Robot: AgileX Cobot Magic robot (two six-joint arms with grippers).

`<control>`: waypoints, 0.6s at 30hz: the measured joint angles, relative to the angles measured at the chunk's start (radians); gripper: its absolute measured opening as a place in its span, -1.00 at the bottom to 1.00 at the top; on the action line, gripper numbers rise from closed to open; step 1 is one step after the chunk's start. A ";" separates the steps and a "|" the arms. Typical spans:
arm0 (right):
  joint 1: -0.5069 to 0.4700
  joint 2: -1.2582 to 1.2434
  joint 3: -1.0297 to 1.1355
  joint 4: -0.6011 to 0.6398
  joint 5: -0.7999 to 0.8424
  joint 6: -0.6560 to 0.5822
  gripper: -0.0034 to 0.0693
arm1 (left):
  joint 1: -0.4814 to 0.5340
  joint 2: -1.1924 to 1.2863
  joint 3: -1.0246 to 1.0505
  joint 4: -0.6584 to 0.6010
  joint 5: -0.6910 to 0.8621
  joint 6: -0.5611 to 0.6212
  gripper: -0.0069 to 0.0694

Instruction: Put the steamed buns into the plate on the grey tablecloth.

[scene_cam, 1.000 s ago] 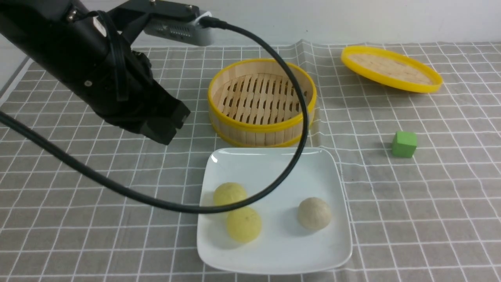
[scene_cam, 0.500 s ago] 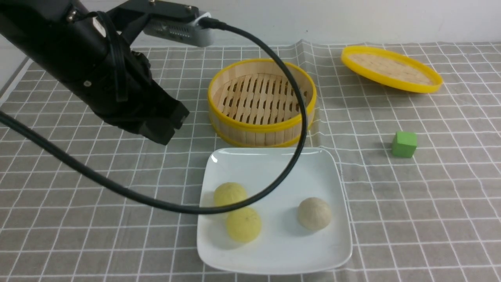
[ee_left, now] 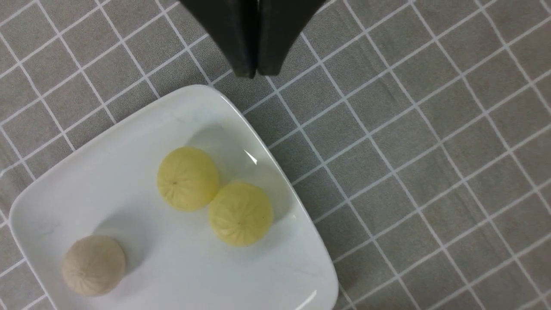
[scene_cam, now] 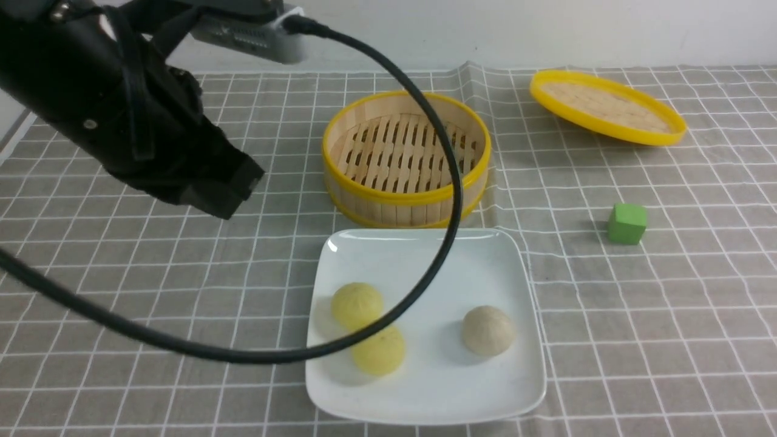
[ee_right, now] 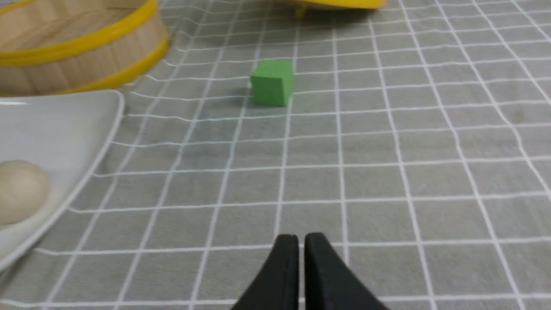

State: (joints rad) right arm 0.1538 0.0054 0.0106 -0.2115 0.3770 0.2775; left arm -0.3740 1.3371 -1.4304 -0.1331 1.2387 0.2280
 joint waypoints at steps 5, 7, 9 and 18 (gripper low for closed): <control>-0.088 -0.015 0.004 0.031 0.005 0.000 -0.77 | 0.000 -0.152 0.000 0.047 0.000 -0.043 -0.77; -0.118 -0.015 0.004 0.043 0.005 0.000 -0.76 | 0.000 -0.209 0.000 0.069 0.000 -0.071 -0.77; -0.138 -0.015 0.003 0.045 0.007 0.000 -0.76 | 0.000 -0.276 0.002 0.092 0.000 -0.102 -0.77; -0.150 -0.015 0.003 0.046 0.008 0.000 -0.72 | 0.000 -0.646 0.208 0.111 0.000 -0.170 -0.77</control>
State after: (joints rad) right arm 0.0043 -0.0097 0.0137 -0.1659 0.3846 0.2775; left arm -0.3740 0.6912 -1.2226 -0.0220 1.2387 0.0584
